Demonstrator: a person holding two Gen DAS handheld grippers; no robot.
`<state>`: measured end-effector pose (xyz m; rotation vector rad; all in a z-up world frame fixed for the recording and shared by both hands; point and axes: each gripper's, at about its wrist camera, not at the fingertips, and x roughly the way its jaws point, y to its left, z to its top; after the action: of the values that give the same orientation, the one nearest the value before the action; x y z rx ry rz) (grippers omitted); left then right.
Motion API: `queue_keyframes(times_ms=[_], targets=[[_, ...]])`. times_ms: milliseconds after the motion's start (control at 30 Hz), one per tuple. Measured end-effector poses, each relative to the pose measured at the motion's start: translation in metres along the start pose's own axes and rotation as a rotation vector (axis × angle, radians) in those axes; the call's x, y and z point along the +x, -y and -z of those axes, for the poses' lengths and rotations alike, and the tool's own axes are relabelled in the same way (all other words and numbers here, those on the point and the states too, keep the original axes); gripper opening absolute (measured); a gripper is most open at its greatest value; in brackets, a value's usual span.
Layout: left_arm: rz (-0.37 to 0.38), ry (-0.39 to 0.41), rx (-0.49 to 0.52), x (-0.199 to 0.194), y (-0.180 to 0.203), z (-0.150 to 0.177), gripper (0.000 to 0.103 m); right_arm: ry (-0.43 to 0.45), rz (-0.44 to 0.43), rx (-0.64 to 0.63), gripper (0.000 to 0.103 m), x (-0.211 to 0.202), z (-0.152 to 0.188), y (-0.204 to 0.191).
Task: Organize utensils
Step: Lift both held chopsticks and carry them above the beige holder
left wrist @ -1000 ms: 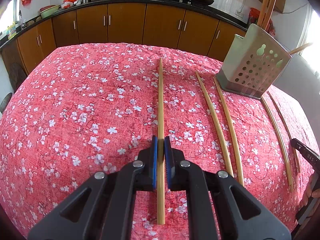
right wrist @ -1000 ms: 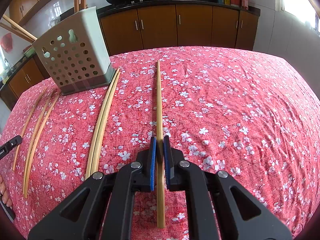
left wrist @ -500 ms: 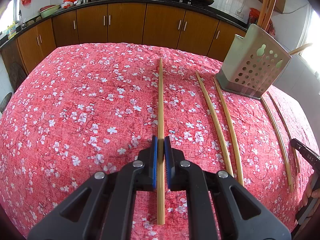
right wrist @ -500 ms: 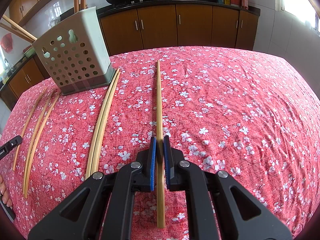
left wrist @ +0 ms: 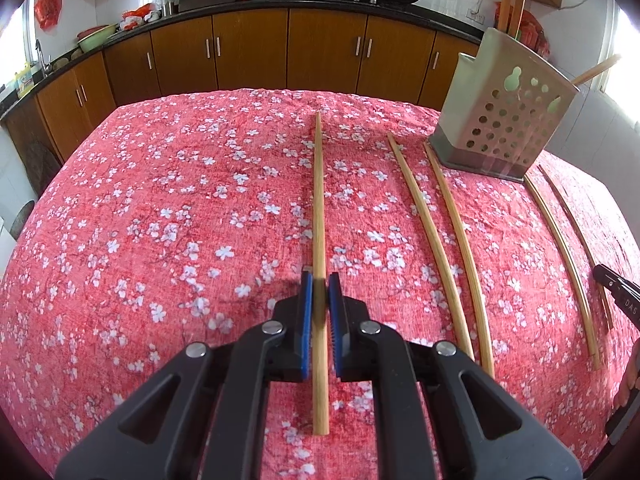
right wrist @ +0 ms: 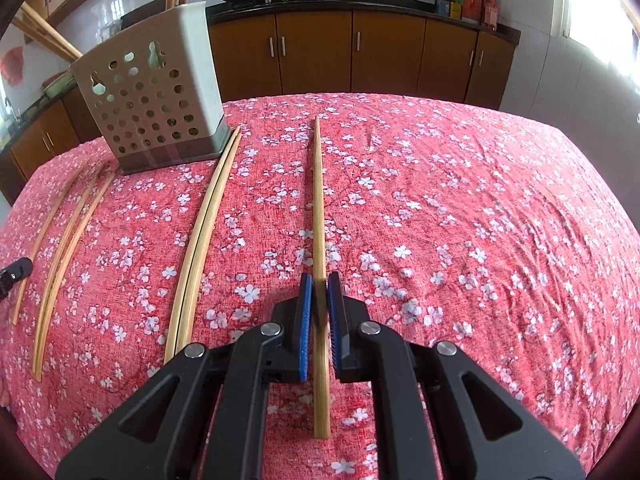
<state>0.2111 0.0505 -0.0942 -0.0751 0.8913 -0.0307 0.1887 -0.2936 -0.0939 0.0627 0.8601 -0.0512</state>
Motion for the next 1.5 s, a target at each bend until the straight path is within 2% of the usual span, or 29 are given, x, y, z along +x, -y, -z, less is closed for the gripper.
queue_keyframes(times_ms=[167, 267, 400, 567, 700, 867, 1100, 1500], targets=[[0.005, 0.001, 0.000, -0.001, 0.001, 0.002, 0.008, 0.004, -0.010, 0.006, 0.008, -0.003, 0.001, 0.003], [0.011, 0.006, 0.007, -0.008, 0.002, 0.004, 0.008, 0.051, -0.022, 0.014, 0.008, -0.018, 0.002, 0.006], [0.024, 0.076, 0.009, -0.036, 0.003, 0.000, 0.008, 0.147, -0.035, 0.030, 0.008, -0.046, -0.006, 0.011], [0.044, 0.219, 0.005, -0.083, 0.005, -0.022, 0.008, 0.272, -0.048, 0.045, 0.008, -0.083, -0.023, 0.016], [0.076, 0.306, -0.016, -0.116, 0.004, -0.044, 0.008, 0.339, -0.061, 0.056, 0.008, -0.102, -0.038, 0.018], [0.106, 0.355, -0.027, -0.137, 0.005, -0.066, 0.008, 0.376, -0.074, 0.076, 0.008, -0.113, -0.047, 0.022], [0.124, 0.373, -0.009, -0.152, 0.012, -0.081, 0.007, 0.410, -0.096, 0.094, 0.008, -0.124, -0.059, 0.018], [0.291, 0.463, 0.101, -0.215, 0.065, -0.110, 0.007, 0.561, -0.320, 0.075, 0.008, -0.191, -0.105, -0.008]])
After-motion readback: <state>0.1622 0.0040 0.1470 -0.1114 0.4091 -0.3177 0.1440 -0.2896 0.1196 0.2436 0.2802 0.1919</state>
